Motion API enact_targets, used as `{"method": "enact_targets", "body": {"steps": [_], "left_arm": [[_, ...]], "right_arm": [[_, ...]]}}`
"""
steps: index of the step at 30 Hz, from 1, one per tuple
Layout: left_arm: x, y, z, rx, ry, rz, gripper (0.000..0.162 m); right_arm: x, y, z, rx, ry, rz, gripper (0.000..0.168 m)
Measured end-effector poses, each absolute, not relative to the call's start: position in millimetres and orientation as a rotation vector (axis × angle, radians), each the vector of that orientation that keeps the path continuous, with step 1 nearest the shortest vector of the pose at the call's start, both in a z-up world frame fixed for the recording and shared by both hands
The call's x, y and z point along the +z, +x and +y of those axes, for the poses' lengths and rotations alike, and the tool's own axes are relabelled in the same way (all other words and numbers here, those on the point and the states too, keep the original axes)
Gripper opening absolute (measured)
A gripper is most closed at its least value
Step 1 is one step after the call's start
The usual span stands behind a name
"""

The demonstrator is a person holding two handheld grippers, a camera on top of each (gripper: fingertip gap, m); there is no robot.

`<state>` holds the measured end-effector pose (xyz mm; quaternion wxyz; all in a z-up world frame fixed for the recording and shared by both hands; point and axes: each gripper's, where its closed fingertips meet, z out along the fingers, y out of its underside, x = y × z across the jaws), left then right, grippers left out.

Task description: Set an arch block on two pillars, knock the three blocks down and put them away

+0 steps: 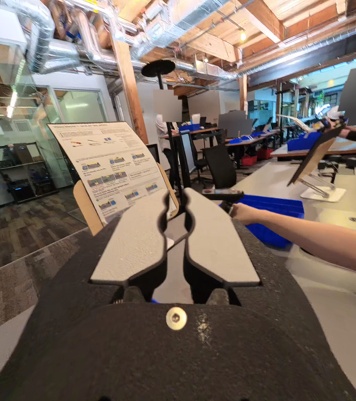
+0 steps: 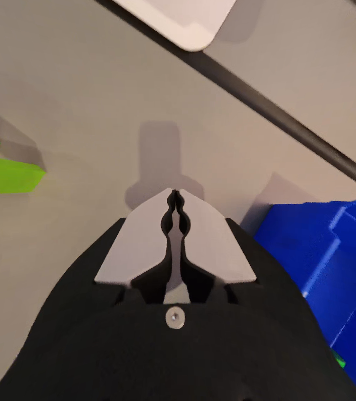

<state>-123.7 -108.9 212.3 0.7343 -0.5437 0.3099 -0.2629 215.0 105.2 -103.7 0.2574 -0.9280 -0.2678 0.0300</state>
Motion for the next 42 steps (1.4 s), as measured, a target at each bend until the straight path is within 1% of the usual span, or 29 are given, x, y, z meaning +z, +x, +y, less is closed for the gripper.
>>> {"method": "enact_targets", "body": {"steps": [1,4,7,15,17,23,25,28,29,31,32,33,35,38,39,42], "left_arm": [[209.7,-123.4,-110.1,-0.585,-1.209,0.698,0.0],[209.3,-123.1,-115.7,-0.634,-1.198,0.733,0.0],[210.2,-128.3,-115.7,-0.651,-1.197,0.721,0.0],[207.6,-126.3,-117.7,-0.686,-1.203,0.742,0.0],[205.2,-125.0,-117.5,-0.693,-1.216,0.75,0.0],[201.8,-122.1,-118.5,-0.696,-1.23,0.772,0.0],[200.9,-120.7,-117.9,-0.693,-1.235,0.776,0.0],[199.5,-116.9,-119.9,-0.703,-1.238,0.792,0.0],[198.9,-115.7,-120.4,-0.701,-1.239,0.798,0.0],[198.2,-113.5,-121.0,-0.694,-1.24,0.806,0.0],[197.7,-112.2,-121.6,-0.693,-1.239,0.814,0.0],[196.9,-110.9,-121.9,-0.692,-1.24,0.821,0.0],[194.6,-108.6,-121.2,-0.692,-1.249,0.831,0.0],[189.3,-104.7,-118.0,-0.697,-1.27,0.851,0.0],[186.9,-103.4,-116.1,-0.697,-1.281,0.858,0.0],[179.9,-99.3,-109.8,-0.698,-1.314,0.873,0.001]], "right_arm": [[-112.3,212.3,104.1,0.062,-2.55,-0.733,0.001],[-132.8,199.1,100.0,0.039,-2.608,-0.753,0.001],[-142.4,173.1,93.5,0.05,-2.614,-0.814,0.001],[-127.0,39.8,65.8,0.164,-2.405,-1.181,0.001],[-108.2,19.8,62.2,0.112,-2.342,-1.248,0.001],[-3.0,-15.1,52.1,0.06,-2.103,-1.267,0.001],[12.4,-19.1,43.8,0.062,-2.069,-1.298,0.001],[-4.8,-24.7,30.3,0.132,-2.048,-1.398,0.003],[-18.6,-27.3,27.9,0.167,-2.034,-1.442,0.012],[-48.1,-30.5,31.8,0.22,-1.994,-1.492,0.017],[-61.4,-32.6,37.1,0.244,-1.964,-1.51,0.023],[-72.0,-33.8,45.5,0.26,-1.938,-1.504,0.025],[-81.8,-38.2,64.2,0.306,-1.863,-1.475,0.027],[-84.3,-47.5,83.2,0.381,-1.714,-1.499,0.046],[-88.4,-48.7,86.9,0.402,-1.711,-1.523,0.049],[-107.8,-48.4,101.7,0.41,-1.765,-1.574,0.049]]}}
